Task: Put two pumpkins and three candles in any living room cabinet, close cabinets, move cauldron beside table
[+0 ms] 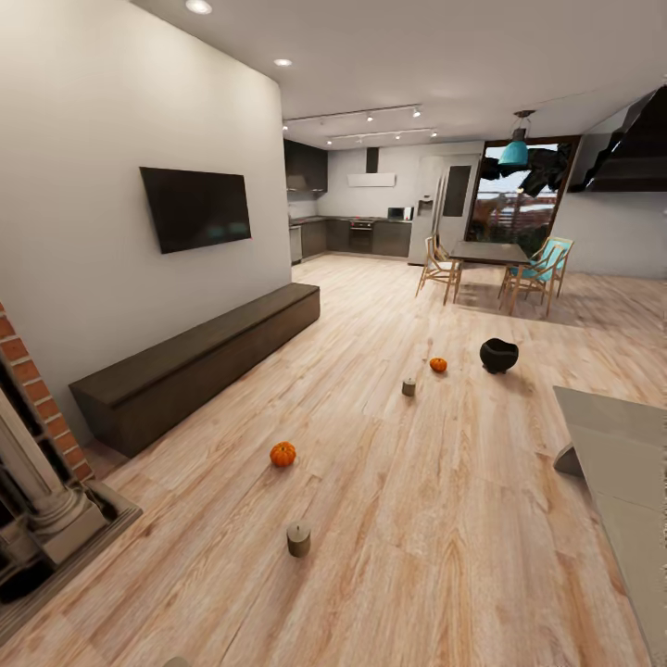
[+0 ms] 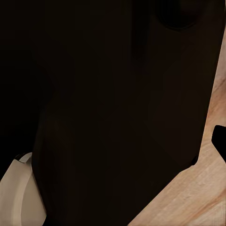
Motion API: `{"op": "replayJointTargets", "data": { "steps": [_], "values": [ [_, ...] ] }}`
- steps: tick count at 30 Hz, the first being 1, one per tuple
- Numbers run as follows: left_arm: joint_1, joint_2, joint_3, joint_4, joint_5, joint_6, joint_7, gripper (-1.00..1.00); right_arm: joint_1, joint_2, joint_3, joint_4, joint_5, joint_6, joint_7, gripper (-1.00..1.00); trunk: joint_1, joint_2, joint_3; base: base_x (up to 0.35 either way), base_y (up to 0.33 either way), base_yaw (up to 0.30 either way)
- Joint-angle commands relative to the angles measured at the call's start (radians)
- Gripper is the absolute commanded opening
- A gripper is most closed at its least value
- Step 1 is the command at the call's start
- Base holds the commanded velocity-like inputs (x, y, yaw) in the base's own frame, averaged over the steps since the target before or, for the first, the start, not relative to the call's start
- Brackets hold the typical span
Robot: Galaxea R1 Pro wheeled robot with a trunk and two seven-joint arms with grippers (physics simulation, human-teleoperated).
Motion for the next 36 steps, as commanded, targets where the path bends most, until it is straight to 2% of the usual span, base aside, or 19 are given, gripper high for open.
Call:
{"op": "replayJointTargets", "data": {
  "steps": [1, 30, 36],
  "values": [
    [0.0, 0.001, 0.0, 0.0, 0.0, 0.0, 0.0, 1.0, 0.0, 0.0, 0.0, 0.0, 0.0, 0.0, 0.0, 1.0, 0.0, 0.0, 0.0, 0.165, 0.0, -0.19],
    [0.0, 0.004, 0.0, -0.002, 0.0, -0.001, 0.0, 1.0, 0.0, 0.0, 0.0, 0.0, 0.0, -0.002, 0.0, 1.0, 0.0, 0.0, 0.0, 0.284, -0.056, -0.27],
    [0.0, 0.004, 0.0, -0.002, 0.0, -0.002, 0.0, 1.0, 0.0, 0.001, 0.0, 0.0, 0.0, -0.002, 0.0, 1.0, 0.0, 0.0, 0.0, 0.32, 0.0, -0.06]
  ]
}}
